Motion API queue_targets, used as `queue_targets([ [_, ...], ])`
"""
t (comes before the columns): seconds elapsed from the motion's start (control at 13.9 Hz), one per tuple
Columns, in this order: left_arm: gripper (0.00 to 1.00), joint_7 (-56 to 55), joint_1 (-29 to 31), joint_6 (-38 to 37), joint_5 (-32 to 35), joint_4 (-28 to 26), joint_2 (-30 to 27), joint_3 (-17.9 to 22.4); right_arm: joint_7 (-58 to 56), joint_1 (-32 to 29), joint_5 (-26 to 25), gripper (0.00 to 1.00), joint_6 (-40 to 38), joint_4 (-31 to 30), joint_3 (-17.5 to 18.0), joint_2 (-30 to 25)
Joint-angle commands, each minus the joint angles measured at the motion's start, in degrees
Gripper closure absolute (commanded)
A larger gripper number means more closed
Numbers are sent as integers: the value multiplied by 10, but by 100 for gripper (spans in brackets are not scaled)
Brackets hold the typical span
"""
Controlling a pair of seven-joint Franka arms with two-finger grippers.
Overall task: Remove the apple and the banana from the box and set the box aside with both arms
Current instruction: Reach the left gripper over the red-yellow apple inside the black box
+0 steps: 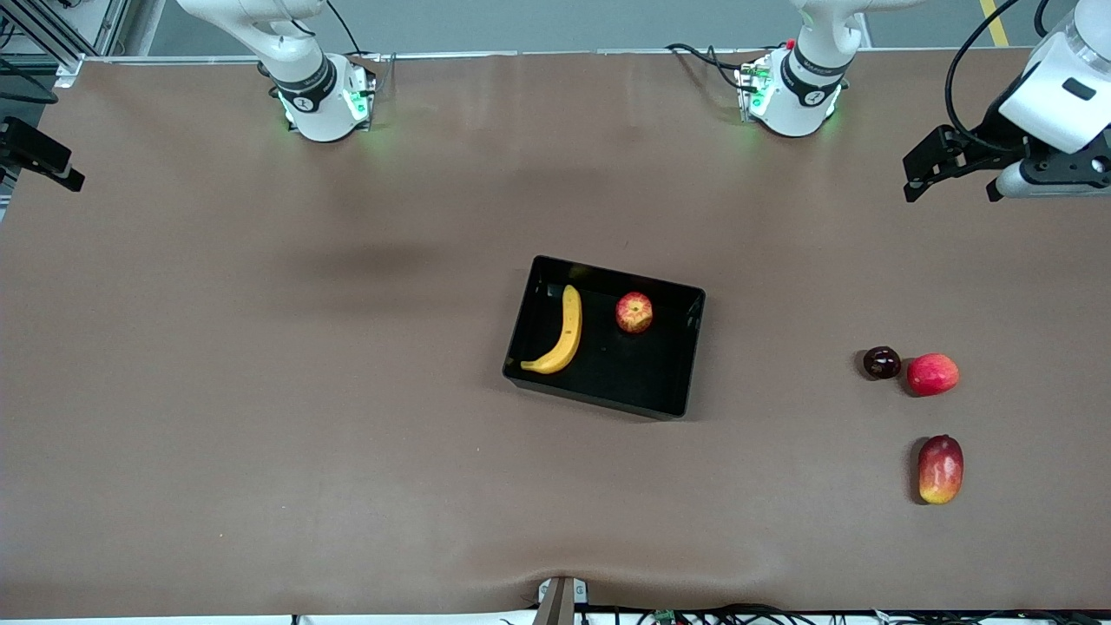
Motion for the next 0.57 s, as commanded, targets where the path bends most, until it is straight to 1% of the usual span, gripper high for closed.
queue_targets([
  [0.0, 0, 4, 2, -10, 7, 12, 8, -3, -4, -5, 1, 0, -7, 11, 2, 9],
  [0.22, 0, 0, 1, -10, 11, 26, 20, -2, -5, -6, 0, 0, -8, 10, 1, 9],
  [0.29, 0, 4, -1, -10, 32, 31, 32, -3, -5, -7, 1, 0, -8, 10, 0, 9],
  [0.36, 0, 4, -4, -10, 33, 32, 44, -5, -5, -7, 0, 0, -9, 9, 0, 9],
  [0.5, 0, -5, -22, -10, 37, 25, 73, -28, -6, -7, 0, 0, -9, 9, 0, 15],
])
